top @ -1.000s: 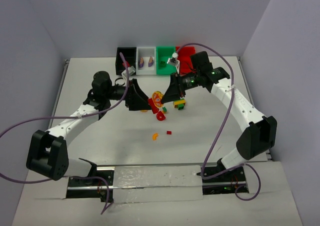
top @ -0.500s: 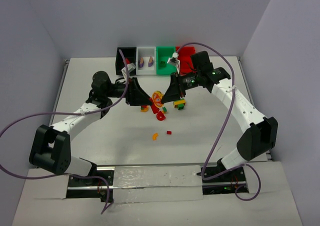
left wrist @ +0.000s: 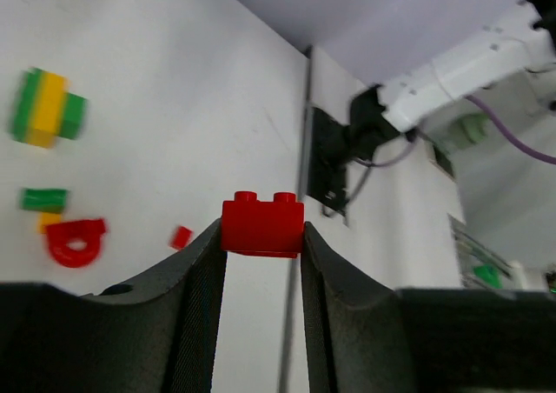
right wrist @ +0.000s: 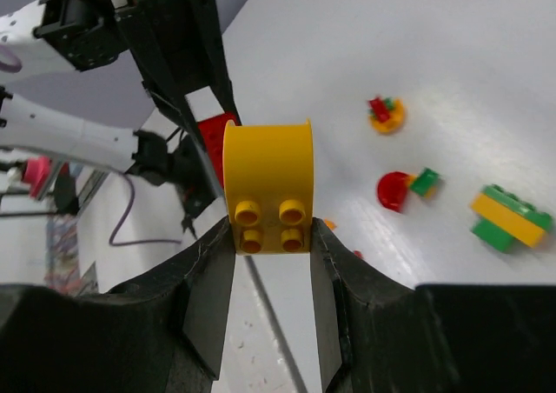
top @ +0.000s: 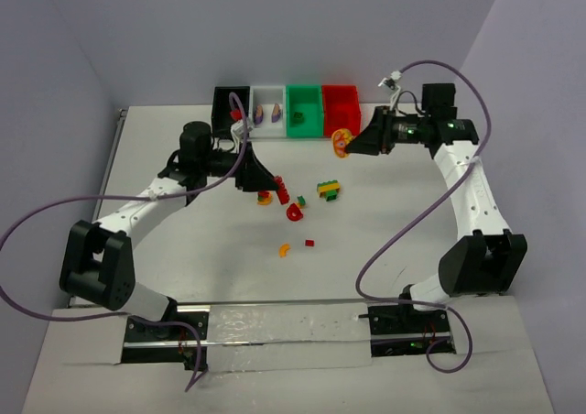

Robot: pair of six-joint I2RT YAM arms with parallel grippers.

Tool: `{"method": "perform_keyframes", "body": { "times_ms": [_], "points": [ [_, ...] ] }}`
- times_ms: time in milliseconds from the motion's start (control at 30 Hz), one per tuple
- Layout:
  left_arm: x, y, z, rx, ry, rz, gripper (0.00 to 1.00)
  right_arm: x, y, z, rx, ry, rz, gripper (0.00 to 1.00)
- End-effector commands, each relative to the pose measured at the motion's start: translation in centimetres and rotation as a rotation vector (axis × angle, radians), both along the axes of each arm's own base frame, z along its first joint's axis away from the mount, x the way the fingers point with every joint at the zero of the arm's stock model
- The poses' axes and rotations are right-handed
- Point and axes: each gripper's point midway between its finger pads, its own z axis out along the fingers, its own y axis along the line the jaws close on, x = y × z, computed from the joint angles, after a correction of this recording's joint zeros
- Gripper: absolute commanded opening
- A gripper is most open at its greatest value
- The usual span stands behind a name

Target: Sort the legos into containers by color

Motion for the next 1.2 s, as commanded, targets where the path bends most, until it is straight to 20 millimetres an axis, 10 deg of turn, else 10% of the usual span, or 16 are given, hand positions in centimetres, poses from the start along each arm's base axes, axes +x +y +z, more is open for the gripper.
{"method": "perform_keyframes", "body": {
  "times_ms": [0, 200, 567, 1000, 1167],
  "points": [
    [9.5, -1.4, 1.7, 0.109, -0.264, 0.314, 0.00, 0.9, -5.0, 1.9, -0.066, -0.099, -0.185, 0.00],
    [22.8, -7.8, 4.7, 0.151, -0.477, 0.655, 0.00, 2.4, -10.3, -0.7, -0.189, -0.055, -0.459, 0.00],
    [33.1, -14.5, 1.2, 0.112, -0.768, 0.908, 0.00, 1.5, -11.9, -2.5, -0.257, -0.019, -0.546, 0.00],
    [34.0, -17.5, -1.8, -0.004, -0.937, 0.879, 0.14, 1.1, -11.6, -3.6, -0.253, 0.016, -0.537, 0.00],
    [33.8, -17.6, -1.2, -0.037, -0.927, 0.885, 0.60, 1.3, -11.4, -3.8, -0.240, 0.024, -0.529, 0.00]
  ]
}}
